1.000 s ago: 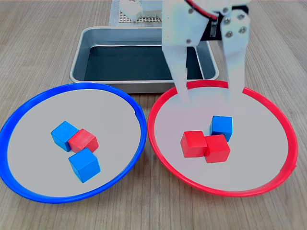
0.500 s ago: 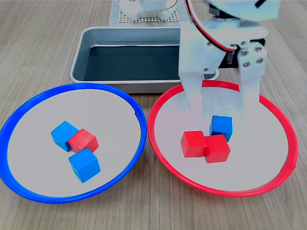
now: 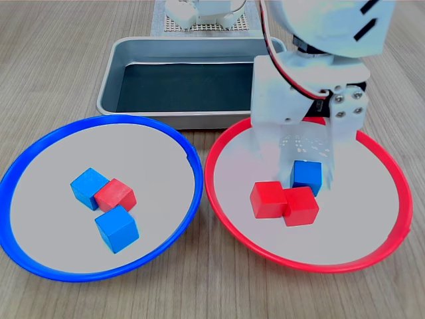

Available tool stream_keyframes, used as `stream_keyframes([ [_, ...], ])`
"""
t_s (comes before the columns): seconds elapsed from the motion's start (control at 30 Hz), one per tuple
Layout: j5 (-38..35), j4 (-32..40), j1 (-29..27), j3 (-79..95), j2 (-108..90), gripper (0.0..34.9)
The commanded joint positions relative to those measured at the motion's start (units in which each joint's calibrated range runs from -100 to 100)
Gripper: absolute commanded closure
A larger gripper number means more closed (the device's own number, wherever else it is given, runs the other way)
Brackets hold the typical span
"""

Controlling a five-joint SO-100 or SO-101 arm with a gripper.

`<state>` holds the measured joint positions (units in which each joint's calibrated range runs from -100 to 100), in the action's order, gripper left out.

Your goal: Relocate any misplaced blocks to their matching dishes.

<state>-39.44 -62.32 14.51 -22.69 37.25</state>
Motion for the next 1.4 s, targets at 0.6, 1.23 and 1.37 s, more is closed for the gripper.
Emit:
stream_keyframes([
  [0.6, -0.68, -2.52, 0.87, 3.43, -12.05, 34.6],
  [1.23, 0.44, 3.34, -19.08, 10.72, -20.58, 34.6],
  [1.37, 0.44, 4.41, -20.4, 7.53, -17.6, 34.6],
])
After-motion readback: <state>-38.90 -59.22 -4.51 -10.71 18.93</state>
